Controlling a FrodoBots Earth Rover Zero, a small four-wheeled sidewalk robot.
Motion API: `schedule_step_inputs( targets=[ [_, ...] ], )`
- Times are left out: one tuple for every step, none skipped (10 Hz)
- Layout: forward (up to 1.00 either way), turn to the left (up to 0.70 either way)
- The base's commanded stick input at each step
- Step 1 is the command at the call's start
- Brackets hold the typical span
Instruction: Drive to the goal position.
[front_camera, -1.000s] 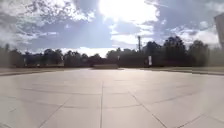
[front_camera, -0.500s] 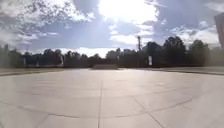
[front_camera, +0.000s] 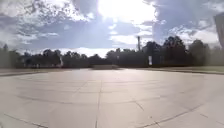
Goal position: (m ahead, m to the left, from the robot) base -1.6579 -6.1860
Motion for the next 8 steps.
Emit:
schedule_step_inputs(
  targets=[
    [0.55,-0.01],
    [0.55,-0.01],
    [0.55,-0.01],
    [0.54,-0.01],
    [0.55,-0.01],
    [0.55,-0.01],
    [0.54,-0.01],
    [0.55,-0.01]
  ],
)
